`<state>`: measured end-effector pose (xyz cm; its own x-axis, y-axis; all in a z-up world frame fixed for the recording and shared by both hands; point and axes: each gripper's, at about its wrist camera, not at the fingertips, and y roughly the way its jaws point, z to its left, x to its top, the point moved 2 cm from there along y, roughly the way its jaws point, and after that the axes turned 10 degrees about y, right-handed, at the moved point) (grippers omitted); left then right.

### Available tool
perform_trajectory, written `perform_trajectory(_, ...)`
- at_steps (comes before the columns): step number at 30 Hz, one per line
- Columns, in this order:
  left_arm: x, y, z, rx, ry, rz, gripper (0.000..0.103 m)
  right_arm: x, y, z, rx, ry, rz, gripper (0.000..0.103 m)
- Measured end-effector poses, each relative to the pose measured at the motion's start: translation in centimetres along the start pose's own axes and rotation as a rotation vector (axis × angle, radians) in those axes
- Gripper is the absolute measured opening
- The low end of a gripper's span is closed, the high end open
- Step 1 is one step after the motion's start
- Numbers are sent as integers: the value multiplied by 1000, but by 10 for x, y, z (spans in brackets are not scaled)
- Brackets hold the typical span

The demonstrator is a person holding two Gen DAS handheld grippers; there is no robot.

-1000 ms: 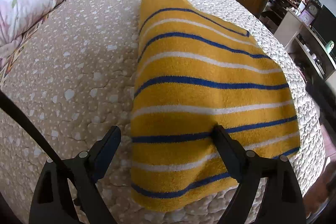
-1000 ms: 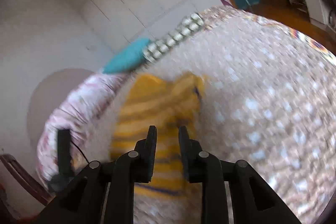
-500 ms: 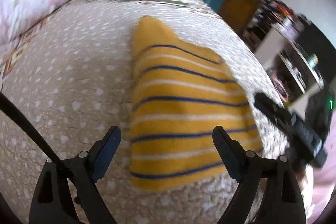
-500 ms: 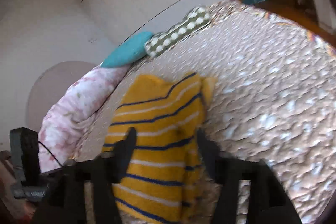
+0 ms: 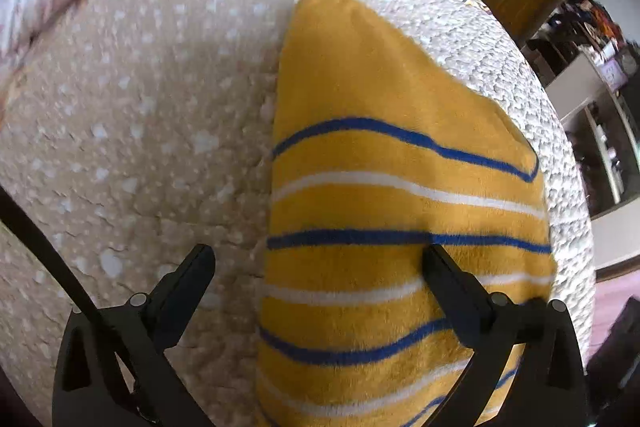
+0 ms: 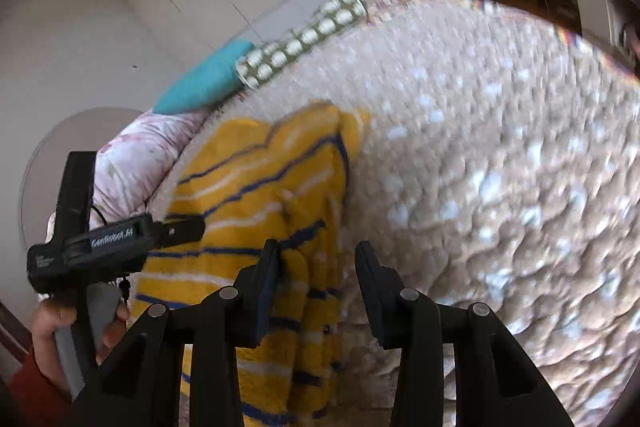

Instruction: Fold small clothes

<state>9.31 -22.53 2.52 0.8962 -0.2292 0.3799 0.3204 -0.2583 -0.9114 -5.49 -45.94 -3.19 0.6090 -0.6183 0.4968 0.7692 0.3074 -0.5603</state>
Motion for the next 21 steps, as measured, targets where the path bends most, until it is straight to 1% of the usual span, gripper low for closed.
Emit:
perform_trajectory(1, 2, -3, 0, -2, 3, 2, 101, 1, 0, -2, 6, 11, 2, 48)
perform_trajectory(2, 4, -13, -3, -5, 32, -18, 99, 2, 0, -4, 15, 19, 4, 48)
perform_trajectory(3, 5, -24, -7, -8, 63, -47, 92, 2, 0, -5, 21, 24, 6, 49)
perform_trajectory(5, 9, -44, -11, -5, 107, -102, 92, 1, 0, -6, 24, 28, 5, 49)
perform_trajectory(6, 13, -55, -12, 10, 115, -139, 92, 1, 0, -6, 24, 27, 6, 50)
perform_trajectory(8, 21, -61, -10, 44, 108, -153, 92, 0, 1, -7, 28, 28, 9, 51)
perform_trajectory(11, 37, -51, -7, 79, 100, -130, 92, -1, 0, -9, 41, 41, 13, 52)
perform_trajectory(12, 42, -39, -5, 111, 107, -104, 92, -1, 0, -9, 44, 45, 15, 52)
perform_trajectory(14, 42, -19, -7, 149, 125, -66, 92, -1, 0, -10, 47, 48, 15, 53)
perform_trajectory(15, 41, -6, -6, 164, 141, -49, 95, -2, 0, -10, 48, 48, 16, 54)
perform_trajectory(16, 39, 0, -8, 173, 145, -51, 100, -2, 1, -9, 49, 47, 18, 54)
perform_trajectory(17, 38, 3, -8, 187, 140, -66, 102, -2, 1, -9, 48, 44, 20, 55)
perform_trajectory(20, 35, 2, -5, 191, 136, -96, 103, -2, 3, -8, 45, 36, 25, 58)
perform_trajectory(21, 33, -4, -8, 198, 149, -121, 102, -2, 4, -7, 46, 34, 26, 59)
